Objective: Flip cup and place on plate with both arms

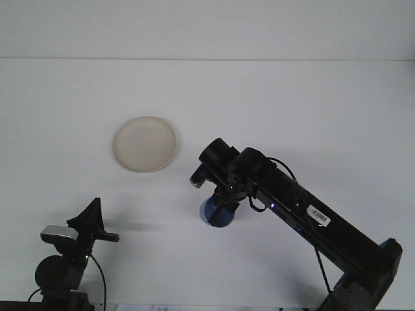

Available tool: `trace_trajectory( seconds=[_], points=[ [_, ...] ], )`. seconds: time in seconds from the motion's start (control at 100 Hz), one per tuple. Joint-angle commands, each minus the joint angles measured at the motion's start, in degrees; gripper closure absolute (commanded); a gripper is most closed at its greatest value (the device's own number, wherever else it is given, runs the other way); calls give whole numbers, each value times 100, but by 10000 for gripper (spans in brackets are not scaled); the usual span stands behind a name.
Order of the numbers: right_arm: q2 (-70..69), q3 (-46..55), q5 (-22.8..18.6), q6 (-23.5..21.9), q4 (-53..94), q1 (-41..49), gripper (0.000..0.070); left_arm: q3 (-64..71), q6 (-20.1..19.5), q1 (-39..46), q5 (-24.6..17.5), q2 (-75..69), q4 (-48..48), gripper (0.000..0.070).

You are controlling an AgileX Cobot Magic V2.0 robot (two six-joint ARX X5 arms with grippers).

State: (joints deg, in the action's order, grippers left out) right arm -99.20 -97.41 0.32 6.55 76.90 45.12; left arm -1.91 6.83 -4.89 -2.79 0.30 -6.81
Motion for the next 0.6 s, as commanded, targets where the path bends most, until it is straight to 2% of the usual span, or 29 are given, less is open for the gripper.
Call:
trace_trajectory(
  seconds=[0.0, 0.42, 0.59],
  points=[
    [-236, -116, 15, 105, 164, 50, 697, 111, 15, 0, -7, -11, -61, 688],
    [-452, -116, -48, 361, 164, 17, 694, 111, 15, 0, -7, -11, -61, 688],
    [-452, -116, -50, 378, 164, 15, 575, 111, 15, 0, -7, -11, -61, 688]
  ],
)
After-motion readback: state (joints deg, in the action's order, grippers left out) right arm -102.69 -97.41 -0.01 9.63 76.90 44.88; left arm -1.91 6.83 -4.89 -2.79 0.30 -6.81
